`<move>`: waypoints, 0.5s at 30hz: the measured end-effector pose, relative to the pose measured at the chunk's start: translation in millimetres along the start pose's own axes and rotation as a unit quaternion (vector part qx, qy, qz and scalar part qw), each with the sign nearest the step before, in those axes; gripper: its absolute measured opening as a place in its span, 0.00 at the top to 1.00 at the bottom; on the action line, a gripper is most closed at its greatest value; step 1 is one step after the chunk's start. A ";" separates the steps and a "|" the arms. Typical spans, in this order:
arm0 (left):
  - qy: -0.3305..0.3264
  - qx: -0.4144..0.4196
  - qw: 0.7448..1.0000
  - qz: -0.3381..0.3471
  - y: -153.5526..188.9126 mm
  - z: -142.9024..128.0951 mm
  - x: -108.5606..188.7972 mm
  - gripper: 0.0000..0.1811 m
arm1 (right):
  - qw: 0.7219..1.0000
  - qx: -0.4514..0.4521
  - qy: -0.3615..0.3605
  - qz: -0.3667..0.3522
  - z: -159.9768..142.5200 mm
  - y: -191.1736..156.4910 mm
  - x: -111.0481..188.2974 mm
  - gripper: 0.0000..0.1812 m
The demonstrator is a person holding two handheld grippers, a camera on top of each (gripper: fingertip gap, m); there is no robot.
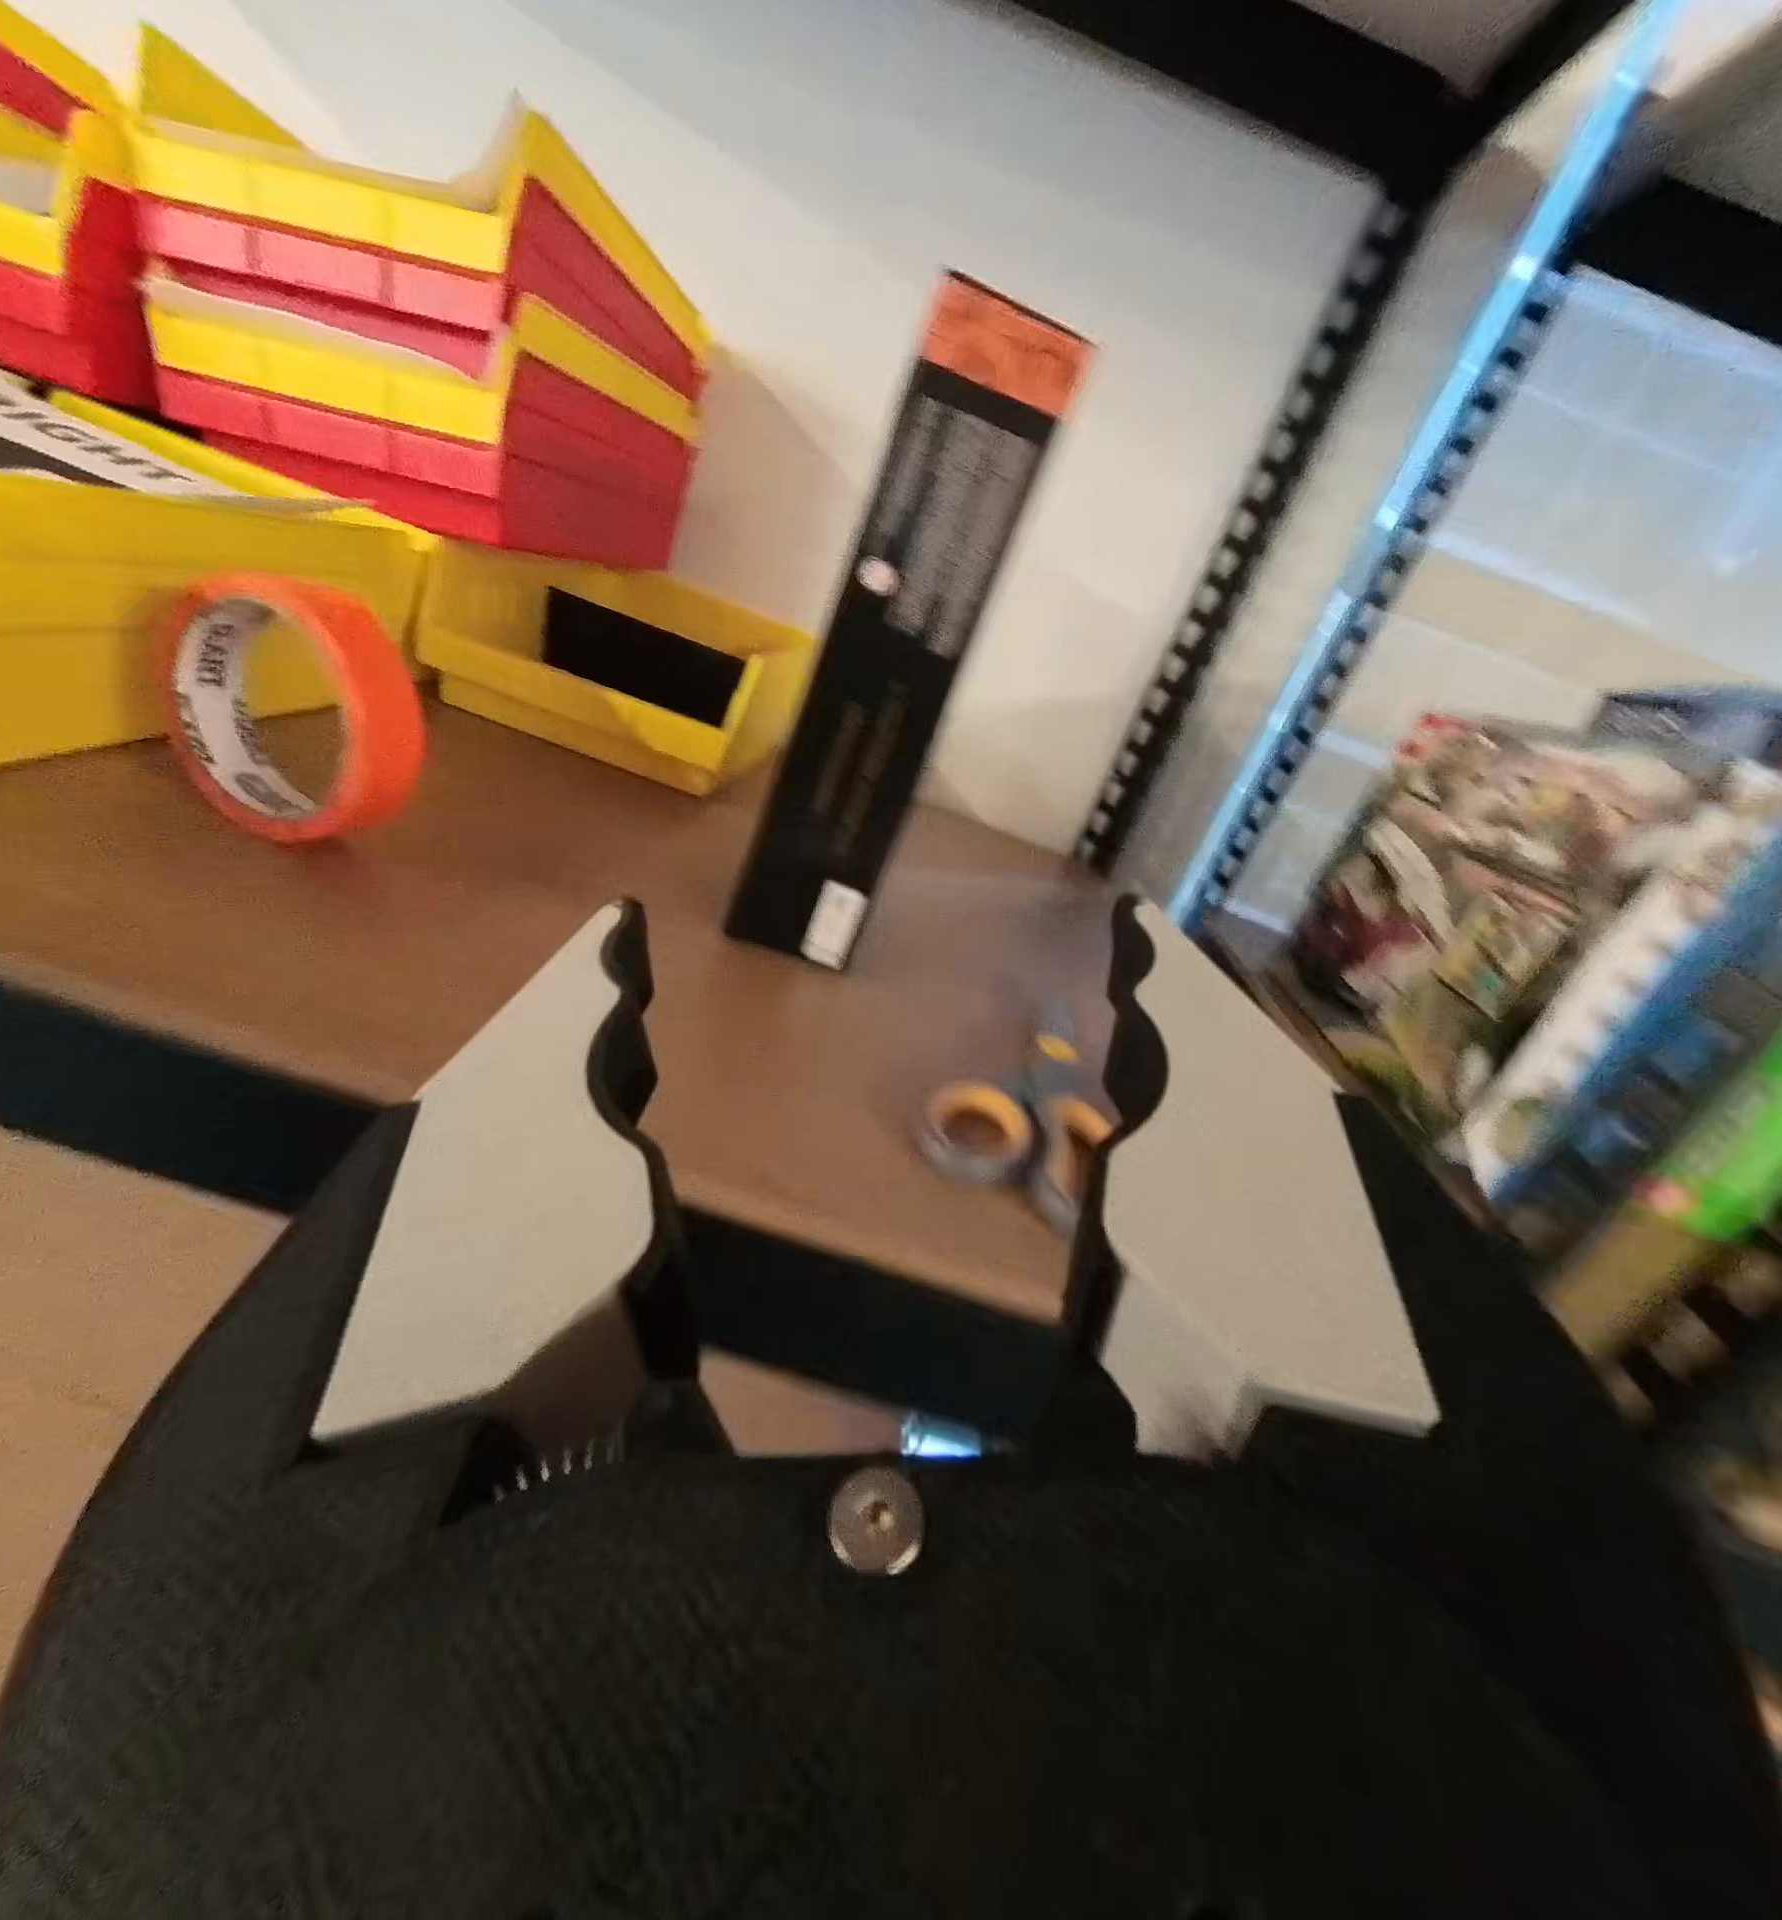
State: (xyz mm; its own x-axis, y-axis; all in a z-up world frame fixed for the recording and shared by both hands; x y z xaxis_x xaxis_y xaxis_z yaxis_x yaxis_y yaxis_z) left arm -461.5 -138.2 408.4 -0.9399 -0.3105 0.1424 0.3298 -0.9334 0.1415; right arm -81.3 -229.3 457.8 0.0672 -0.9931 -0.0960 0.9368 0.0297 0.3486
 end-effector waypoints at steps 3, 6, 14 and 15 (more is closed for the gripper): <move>0.002 -0.050 0.999 -0.005 36.2 5.2 -37.5 0.68 | 0.999 -0.040 0.011 -0.026 -13.3 41.8 69.1 0.53; 0.028 -0.070 0.997 -0.023 81.9 12.5 -80.9 0.70 | 0.997 -0.049 0.008 -0.053 -23.8 87.9 136.5 0.54; 0.058 -0.048 0.997 0.012 177.9 17.8 -190.7 0.76 | 0.983 -0.103 -0.095 -0.118 -87.0 174.1 316.8 0.53; 0.053 -0.046 0.997 0.032 181.3 20.2 -200.7 0.75 | 0.978 -0.129 -0.103 -0.124 -96.3 180.8 334.5 0.54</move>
State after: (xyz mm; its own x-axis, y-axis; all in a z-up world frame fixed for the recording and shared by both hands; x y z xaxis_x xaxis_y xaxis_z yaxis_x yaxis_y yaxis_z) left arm -211.3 -241.5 425.3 -0.9230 -0.3823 0.0438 0.3841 -0.9222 0.0450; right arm 143.6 -545.2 398.9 -0.2199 -0.9742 0.0514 0.9726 -0.2149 0.0889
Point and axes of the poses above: each gripper's, where its closed fingertips meet, x back along the fingers, z out of its top, y = z × x across the jaws, the point moved 10 cm from there along x, back along the fingers, and after that the axes turned 9 degrees about z, right-handed, at the moved point
